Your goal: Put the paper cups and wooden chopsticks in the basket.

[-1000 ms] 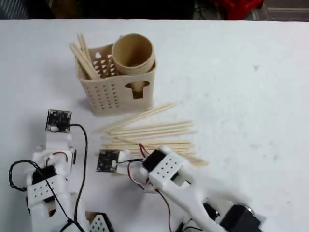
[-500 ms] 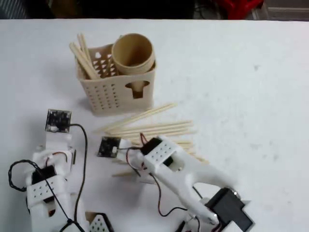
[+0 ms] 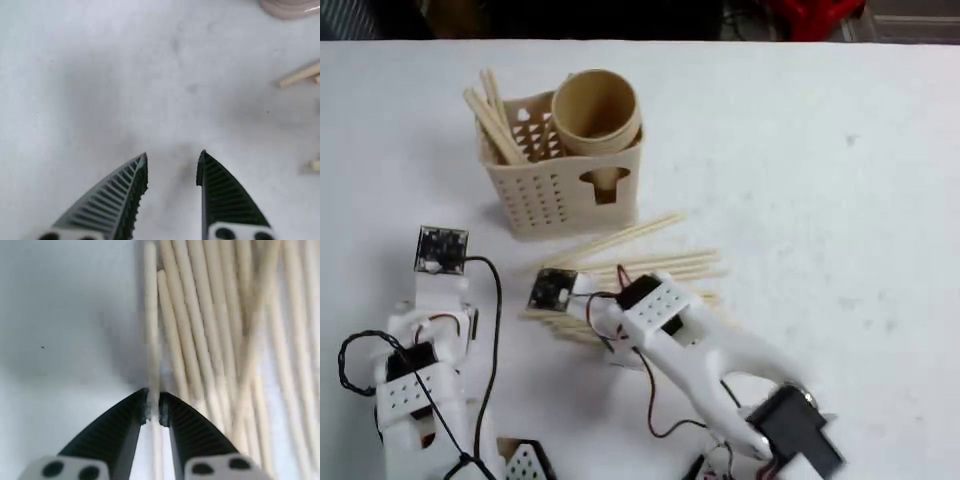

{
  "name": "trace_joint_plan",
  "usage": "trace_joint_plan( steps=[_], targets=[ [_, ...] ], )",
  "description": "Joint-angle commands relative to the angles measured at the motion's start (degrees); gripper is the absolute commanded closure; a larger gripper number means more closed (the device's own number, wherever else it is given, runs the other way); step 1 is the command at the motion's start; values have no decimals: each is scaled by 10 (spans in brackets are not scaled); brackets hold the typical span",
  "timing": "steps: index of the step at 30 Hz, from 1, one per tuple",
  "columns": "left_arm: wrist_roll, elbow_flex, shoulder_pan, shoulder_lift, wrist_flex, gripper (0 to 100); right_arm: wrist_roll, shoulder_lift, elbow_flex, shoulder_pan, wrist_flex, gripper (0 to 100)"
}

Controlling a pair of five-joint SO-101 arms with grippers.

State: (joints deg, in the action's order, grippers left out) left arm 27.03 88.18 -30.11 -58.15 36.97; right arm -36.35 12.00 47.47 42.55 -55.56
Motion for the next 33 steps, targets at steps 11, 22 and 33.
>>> trace_joint_plan(
  steps=[11, 22, 33],
  targets=[
    [-5, -3, -4, -11, -10, 827, 119, 298, -307, 0, -169, 982],
    [-5, -3, -4, -11, -10, 827, 250, 51, -608, 0, 109, 981],
    [-5, -3, -4, -11, -10, 827, 250, -129, -740, -3, 247, 981]
  ],
)
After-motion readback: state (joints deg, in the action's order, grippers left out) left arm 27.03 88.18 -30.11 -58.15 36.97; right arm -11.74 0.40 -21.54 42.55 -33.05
